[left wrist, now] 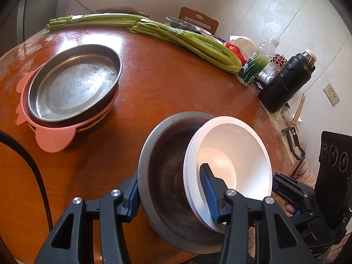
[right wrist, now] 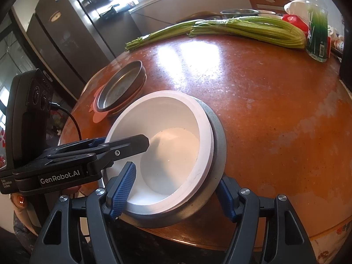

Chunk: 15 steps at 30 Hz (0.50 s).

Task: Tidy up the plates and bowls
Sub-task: 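Lift the nested bowl stack with the left tool toward the pink plate stack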

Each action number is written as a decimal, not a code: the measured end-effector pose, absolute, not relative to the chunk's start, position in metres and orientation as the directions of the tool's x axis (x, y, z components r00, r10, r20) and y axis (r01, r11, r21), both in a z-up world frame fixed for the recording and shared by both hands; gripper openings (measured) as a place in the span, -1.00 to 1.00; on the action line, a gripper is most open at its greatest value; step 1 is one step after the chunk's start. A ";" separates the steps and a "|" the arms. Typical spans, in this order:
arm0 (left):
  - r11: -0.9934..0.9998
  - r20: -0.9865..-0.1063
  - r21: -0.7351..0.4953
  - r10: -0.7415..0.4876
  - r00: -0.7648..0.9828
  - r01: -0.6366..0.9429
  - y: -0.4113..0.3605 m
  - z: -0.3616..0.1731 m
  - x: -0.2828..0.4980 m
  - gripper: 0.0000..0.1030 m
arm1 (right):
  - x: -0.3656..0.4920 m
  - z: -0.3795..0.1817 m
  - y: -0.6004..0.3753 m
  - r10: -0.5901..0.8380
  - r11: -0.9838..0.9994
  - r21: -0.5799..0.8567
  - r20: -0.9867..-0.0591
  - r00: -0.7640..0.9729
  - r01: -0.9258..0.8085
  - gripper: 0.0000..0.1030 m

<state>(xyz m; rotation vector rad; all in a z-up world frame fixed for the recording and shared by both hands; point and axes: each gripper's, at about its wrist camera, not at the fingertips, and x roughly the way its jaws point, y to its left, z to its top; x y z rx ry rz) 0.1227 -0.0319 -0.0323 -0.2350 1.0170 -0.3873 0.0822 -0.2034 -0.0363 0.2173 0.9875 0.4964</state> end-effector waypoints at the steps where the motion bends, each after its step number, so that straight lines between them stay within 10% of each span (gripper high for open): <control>1: 0.908 -0.778 -0.365 -0.418 0.470 0.205 -0.031 -0.031 0.123 -0.05 | 0.083 -0.035 -0.203 0.495 0.868 0.393 -0.742 0.453 -0.305 0.40; 15: 0.918 -0.754 -0.344 -0.396 0.524 0.198 -0.010 -0.008 0.129 -0.03 | 0.098 -0.010 -0.184 0.498 0.864 0.365 -0.717 0.487 -0.347 0.40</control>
